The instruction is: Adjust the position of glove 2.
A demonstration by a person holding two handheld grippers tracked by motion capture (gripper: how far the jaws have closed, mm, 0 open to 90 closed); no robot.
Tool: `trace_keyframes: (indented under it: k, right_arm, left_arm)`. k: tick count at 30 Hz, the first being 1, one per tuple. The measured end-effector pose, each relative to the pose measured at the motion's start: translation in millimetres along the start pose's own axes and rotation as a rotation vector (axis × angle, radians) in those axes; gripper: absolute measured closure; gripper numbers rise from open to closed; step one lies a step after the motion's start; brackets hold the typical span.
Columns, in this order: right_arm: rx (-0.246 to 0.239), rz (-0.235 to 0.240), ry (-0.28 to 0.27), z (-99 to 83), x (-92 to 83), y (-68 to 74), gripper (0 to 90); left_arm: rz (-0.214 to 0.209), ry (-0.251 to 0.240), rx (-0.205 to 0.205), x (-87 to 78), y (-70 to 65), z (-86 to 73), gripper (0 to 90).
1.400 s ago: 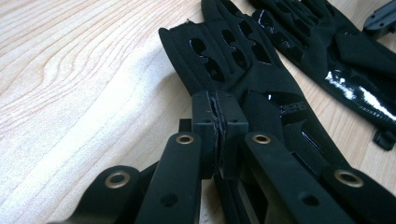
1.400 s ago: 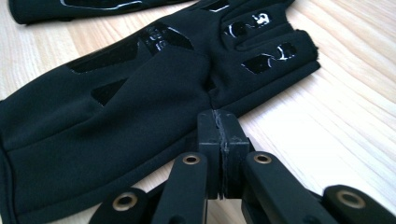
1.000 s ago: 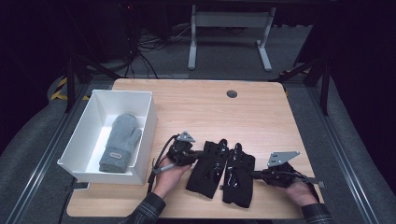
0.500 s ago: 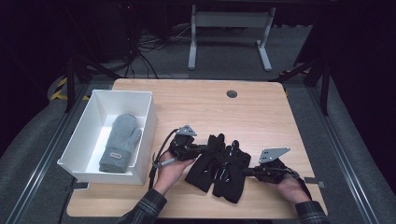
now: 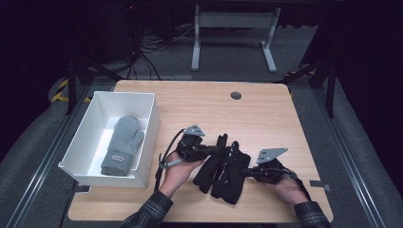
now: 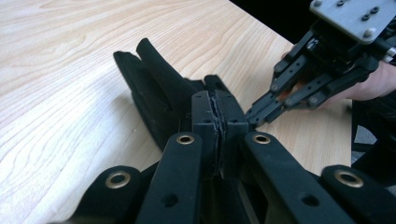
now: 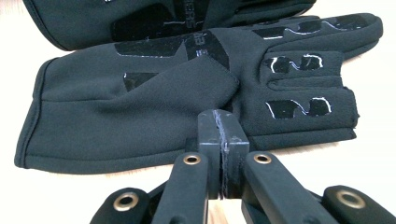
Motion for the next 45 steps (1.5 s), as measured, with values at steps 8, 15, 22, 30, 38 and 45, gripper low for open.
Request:
trace_keyframes:
  k: [8,15,22,30,38,45]
  right_arm:
    - [-0.012,0.014,-0.006,11.3,13.2,0.9,90.0]
    - [-0.025,0.014,-0.014,20.1,23.8,2.1,90.0]
    - [-0.031,0.012,-0.017,25.9,30.9,3.3,90.0]
    - [-0.037,0.002,-0.019,32.3,38.8,4.6,90.0]
    - [-0.036,-0.006,-0.028,32.6,36.4,4.5,90.0]
    - [0.037,-0.104,-0.085,21.9,6.0,-17.0,90.0]
  left_arm:
    - [-0.012,0.014,0.006,10.0,-3.0,0.5,88.4]
    - [-0.018,0.027,0.008,15.3,-5.7,-1.1,88.4]
    - [-0.024,0.053,0.017,22.5,-8.5,-5.5,88.4]
    - [-0.034,0.095,0.026,35.8,-15.1,-14.9,88.4]
    - [-0.041,0.113,0.023,43.2,-17.0,-20.1,88.4]
    - [-0.044,0.132,0.033,53.7,-20.1,-25.2,88.3]
Point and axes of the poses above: each handheld gripper's, and its own axes: x roughly forward along the jaws, z roughly out of its top, y roughly to its left, the point moved 5 cm from there along x, roughly forward along the jaws, and after that the axes turned 7 degrees about z, right-handed, at the moved point
